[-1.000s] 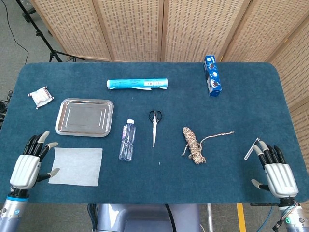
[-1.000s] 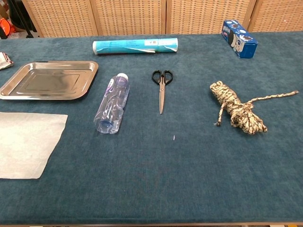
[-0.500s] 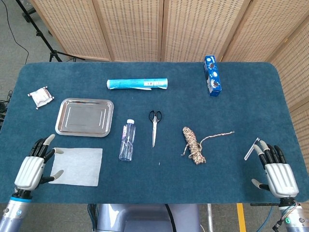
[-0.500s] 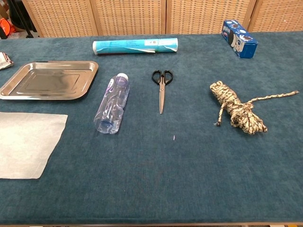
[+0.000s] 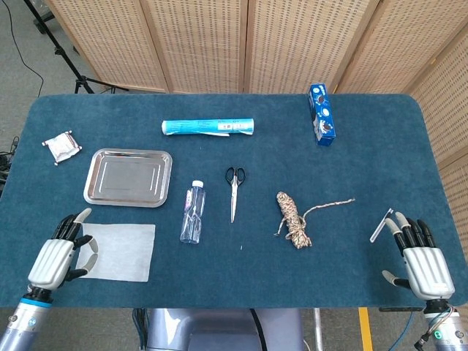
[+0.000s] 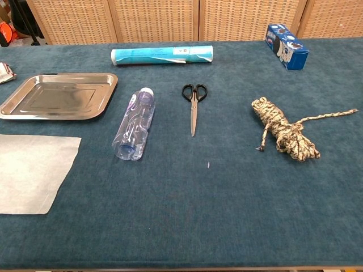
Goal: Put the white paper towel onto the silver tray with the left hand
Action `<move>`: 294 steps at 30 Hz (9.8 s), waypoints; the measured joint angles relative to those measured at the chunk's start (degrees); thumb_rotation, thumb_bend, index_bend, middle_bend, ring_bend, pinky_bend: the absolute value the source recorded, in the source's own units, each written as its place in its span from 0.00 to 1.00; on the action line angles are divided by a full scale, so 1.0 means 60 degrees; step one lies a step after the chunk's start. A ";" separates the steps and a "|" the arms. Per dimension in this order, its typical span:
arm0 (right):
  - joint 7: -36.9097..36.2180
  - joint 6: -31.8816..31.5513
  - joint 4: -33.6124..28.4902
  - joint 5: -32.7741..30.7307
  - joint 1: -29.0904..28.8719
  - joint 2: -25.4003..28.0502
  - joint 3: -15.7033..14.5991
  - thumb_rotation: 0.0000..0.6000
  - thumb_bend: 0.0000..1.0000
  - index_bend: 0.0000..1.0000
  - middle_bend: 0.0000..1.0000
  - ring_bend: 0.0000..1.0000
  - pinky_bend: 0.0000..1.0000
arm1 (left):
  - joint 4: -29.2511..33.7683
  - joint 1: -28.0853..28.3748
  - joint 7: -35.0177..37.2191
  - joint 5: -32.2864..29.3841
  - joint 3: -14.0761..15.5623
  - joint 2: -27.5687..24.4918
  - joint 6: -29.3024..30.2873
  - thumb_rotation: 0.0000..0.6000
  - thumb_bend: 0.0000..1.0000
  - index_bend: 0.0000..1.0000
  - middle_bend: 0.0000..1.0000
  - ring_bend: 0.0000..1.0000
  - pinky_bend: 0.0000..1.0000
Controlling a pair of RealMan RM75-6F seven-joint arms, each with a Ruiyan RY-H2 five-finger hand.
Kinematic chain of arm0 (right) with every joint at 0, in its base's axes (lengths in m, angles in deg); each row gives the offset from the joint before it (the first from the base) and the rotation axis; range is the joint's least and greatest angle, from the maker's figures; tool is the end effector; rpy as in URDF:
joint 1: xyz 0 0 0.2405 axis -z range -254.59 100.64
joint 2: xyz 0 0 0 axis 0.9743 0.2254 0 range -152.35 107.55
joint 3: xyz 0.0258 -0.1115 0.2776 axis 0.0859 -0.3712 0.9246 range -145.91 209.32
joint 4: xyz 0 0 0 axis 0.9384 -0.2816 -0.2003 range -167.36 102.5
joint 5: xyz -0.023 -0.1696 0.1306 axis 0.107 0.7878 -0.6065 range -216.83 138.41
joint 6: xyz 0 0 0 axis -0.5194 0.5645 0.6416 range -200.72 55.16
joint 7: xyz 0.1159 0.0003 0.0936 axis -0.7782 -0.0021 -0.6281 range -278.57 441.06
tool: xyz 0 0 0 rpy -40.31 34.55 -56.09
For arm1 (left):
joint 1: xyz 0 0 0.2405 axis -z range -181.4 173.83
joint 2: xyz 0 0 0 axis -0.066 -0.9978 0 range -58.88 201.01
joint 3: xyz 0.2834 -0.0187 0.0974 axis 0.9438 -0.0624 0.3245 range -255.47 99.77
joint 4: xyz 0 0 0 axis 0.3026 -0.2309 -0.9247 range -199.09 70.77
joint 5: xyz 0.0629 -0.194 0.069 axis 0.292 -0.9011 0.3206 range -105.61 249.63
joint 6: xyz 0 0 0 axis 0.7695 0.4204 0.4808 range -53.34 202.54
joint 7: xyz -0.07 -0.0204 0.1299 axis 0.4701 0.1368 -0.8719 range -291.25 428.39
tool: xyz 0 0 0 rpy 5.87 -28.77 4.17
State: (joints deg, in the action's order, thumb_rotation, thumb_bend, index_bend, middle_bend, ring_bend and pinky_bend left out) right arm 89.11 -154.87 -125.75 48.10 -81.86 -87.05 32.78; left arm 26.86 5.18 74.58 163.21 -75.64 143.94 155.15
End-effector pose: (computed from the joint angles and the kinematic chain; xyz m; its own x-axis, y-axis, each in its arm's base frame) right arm -0.3507 -0.1823 0.1557 0.4986 -0.0818 0.8630 -0.8668 -0.0448 0.4966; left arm -0.3264 0.1908 0.0925 0.2024 0.1736 0.9638 0.9724 -0.1523 -0.1768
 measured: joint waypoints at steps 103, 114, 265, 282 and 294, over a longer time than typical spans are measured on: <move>-0.0733 -0.0580 0.0067 0.0235 0.0229 0.0179 0.0124 1.00 0.00 0.09 0.00 0.00 0.00 | 0.0668 -0.0353 -0.5715 -0.1752 0.0514 0.0692 -0.1104 1.00 0.28 0.59 0.00 0.00 0.00; -0.0765 -0.0608 0.0076 0.0254 0.0240 0.0178 0.0131 1.00 0.00 0.09 0.00 0.00 0.00 | 0.0473 -0.0342 -0.5733 -0.1826 0.0524 0.0856 -0.1196 1.00 0.28 0.59 0.00 0.00 0.00; -0.0950 -0.0443 0.0231 0.0147 0.0152 0.0148 0.0208 1.00 0.00 0.09 0.00 0.00 0.00 | 0.0602 0.3133 -0.8792 -0.5098 -0.4010 0.1587 0.0357 1.00 0.46 0.69 0.00 0.00 0.00; -0.0928 -0.0480 0.0212 0.0158 0.0163 0.0139 0.0202 1.00 0.00 0.09 0.00 0.00 0.00 | -0.0923 0.2451 -0.7982 -0.5056 -0.2206 0.2153 -0.0103 1.00 0.46 0.69 0.00 0.00 0.00; -0.0901 -0.0479 0.0217 0.0209 0.0152 0.0117 0.0177 1.00 0.00 0.09 0.00 0.00 0.00 | -0.2738 0.2807 -0.7293 -0.5107 -0.2439 0.2797 -0.0692 1.00 0.47 0.69 0.00 0.00 0.00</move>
State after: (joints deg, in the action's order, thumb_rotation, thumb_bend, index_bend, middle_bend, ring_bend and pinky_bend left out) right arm 83.70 -157.74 -124.44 49.36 -80.95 -86.35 33.85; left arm 10.43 22.02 30.83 132.57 -90.28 160.72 151.00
